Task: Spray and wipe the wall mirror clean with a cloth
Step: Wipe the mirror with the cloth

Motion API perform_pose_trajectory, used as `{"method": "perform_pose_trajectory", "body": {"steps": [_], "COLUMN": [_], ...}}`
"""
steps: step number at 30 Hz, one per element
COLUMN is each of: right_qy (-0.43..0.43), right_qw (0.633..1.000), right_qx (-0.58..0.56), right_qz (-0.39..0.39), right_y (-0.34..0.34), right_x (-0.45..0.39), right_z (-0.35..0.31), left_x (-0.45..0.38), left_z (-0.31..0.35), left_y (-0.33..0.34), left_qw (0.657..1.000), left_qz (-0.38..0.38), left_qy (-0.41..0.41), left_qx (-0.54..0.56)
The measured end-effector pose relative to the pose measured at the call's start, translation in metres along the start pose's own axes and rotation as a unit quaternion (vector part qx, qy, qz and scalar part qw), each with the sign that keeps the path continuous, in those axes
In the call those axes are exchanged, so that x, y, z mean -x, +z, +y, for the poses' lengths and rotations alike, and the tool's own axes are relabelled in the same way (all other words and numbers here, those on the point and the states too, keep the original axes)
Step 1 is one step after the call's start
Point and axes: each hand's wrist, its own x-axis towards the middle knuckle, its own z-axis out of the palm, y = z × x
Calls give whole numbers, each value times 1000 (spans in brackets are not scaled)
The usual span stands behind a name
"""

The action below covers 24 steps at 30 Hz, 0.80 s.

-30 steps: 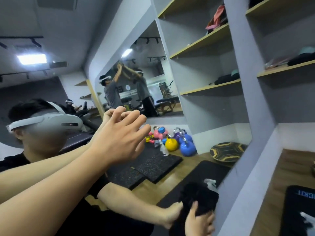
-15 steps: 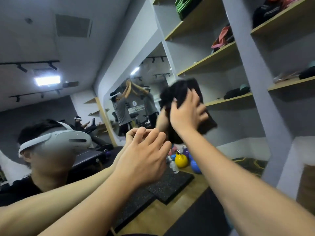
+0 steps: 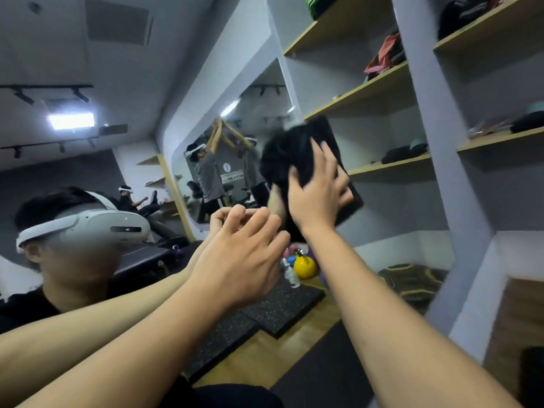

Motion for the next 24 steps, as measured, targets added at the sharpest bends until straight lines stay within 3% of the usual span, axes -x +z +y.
{"method": "perform_pose_trajectory", "body": {"steps": [5, 11, 16, 18, 20, 24], "right_qy": [203, 477, 588, 582, 524, 296], "right_qw": [979, 872, 801, 810, 849, 953], "right_qx": [18, 45, 46, 11, 5, 12], "right_qz": [-9, -98, -101, -72, -64, -63], "right_y": [-9, -25, -32, -32, -29, -24], "right_x": [129, 244, 245, 222, 190, 124], "right_z": [123, 200, 206, 187, 149, 52], "left_x": [1, 0, 0, 1, -1, 1], "left_z": [1, 0, 0, 0, 0, 0], "left_y": [3, 5, 0, 2, 4, 6], "left_qw": [1000, 998, 997, 998, 998, 999], "left_qz": [-8, -52, -65, -55, -45, -24], "left_qy": [6, 1, 2, 6, 15, 25], "left_qx": [-10, -33, -28, -42, -43, -35]}}
